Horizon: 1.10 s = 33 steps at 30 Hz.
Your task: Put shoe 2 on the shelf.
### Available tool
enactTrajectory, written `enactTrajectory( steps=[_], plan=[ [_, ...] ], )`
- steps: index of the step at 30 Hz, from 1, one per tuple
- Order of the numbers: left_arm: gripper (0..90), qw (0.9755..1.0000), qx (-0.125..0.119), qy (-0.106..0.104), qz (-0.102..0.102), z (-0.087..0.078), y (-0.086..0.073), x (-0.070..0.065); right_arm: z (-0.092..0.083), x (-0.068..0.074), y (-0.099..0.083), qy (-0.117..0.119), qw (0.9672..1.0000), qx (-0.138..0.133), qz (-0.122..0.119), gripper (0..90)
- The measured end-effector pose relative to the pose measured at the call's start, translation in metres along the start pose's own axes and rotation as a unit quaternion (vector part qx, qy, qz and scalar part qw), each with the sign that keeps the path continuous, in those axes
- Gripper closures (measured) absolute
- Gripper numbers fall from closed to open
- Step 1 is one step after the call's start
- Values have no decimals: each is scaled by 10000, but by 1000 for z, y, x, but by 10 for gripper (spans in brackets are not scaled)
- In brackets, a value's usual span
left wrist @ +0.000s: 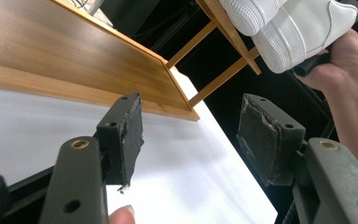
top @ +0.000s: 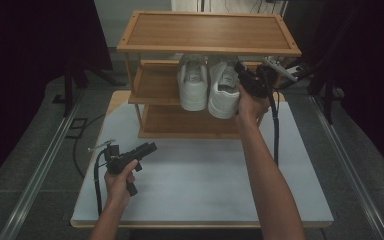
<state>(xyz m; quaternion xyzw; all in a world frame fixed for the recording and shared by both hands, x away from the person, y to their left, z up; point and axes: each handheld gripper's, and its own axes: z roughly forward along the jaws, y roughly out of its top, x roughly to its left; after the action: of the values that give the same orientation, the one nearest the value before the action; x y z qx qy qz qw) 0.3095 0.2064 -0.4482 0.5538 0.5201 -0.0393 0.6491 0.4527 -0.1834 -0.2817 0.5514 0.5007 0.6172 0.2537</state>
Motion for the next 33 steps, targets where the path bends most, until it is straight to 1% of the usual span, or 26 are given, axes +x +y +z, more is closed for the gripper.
enactTrajectory(
  steps=[3,6,16,19,28,31,33],
  plan=[
    [395,10000,-7,-11,-8,-1,0,0,3,1,0,4,10000,-22,5,833],
    [395,10000,-10,-9,19,-1,1,0,6,1,-1,-22,10000,-25,-17,833],
    [395,10000,-16,-11,17,-2,1,0,14,1,0,-114,9999,-83,-67,832],
    [395,10000,-12,-10,20,-3,1,0,15,1,1,-127,9998,-96,-118,831],
    [395,10000,15,-4,37,-2,0,1,22,-3,-1,-218,9995,-129,-195,826],
    [395,10000,28,-2,39,-1,0,0,23,-4,-3,-199,9995,-113,-230,817],
    [395,10000,33,-2,38,-1,0,0,24,-6,-5,-135,9995,-97,-258,792]
  ],
)
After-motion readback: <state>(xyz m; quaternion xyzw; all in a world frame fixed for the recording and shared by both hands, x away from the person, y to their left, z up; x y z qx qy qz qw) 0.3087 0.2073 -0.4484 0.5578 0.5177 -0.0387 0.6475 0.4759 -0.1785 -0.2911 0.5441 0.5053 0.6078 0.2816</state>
